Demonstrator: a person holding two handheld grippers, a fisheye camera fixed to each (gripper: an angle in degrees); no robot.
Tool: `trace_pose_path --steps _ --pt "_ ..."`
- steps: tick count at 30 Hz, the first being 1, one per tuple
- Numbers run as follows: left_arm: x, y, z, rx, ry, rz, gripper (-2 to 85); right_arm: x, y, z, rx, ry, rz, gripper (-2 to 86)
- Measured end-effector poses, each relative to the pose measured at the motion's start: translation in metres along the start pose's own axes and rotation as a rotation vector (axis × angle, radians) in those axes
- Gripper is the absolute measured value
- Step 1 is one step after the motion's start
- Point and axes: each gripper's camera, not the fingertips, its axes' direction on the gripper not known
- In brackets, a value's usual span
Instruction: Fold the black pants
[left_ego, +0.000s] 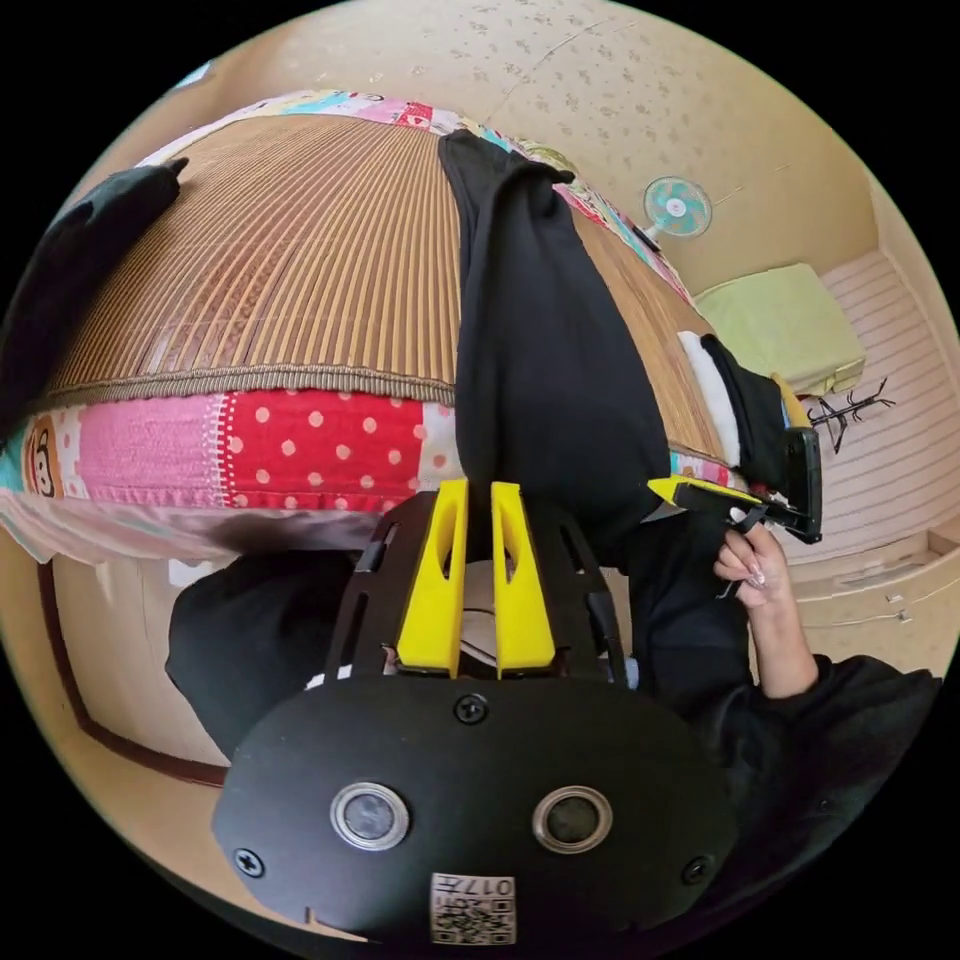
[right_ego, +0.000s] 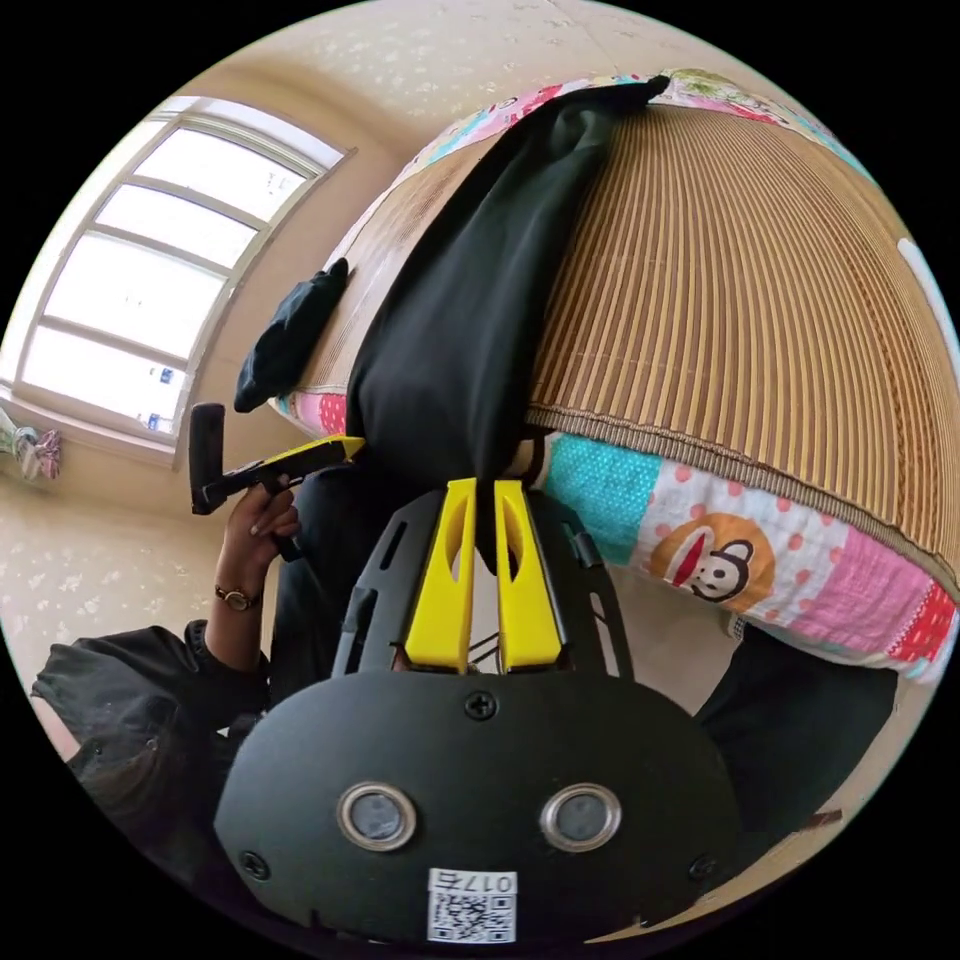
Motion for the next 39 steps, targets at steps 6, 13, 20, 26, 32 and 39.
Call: trace_pose_path --steps 6,13,20,26,32,39 --pt "0.033 0.039 0.04 -0.349 0.092 0.103 2.8 0.008 0.052 -0.006 -0.247 0.304 -0.087 4.7" --pt "0.032 0.022 -0.042 0.24 0.209 0.022 8.0 0.035 -0.012 -0.081 0.012 0.174 -0.034 9.0" --pt "0.065 0.004 -0.003 0.335 0.013 0.138 9.2 0.068 -0.198 -0.093 0.167 -0.033 -0.038 13.2" --pt "0.051 -0.007 0.011 0.239 0.217 0.147 8.8 0.141 -0.349 -0.063 0.252 -0.066 0.213 13.8" --pt "0.044 -0.009 0.019 0.249 0.237 0.175 5.6 0.132 -0.429 -0.068 0.471 0.003 0.294 5.1" --pt "0.013 -0.026 0.032 0.233 0.442 0.122 5.1 0.002 -0.517 0.014 0.27 0.151 -0.163 6.0"
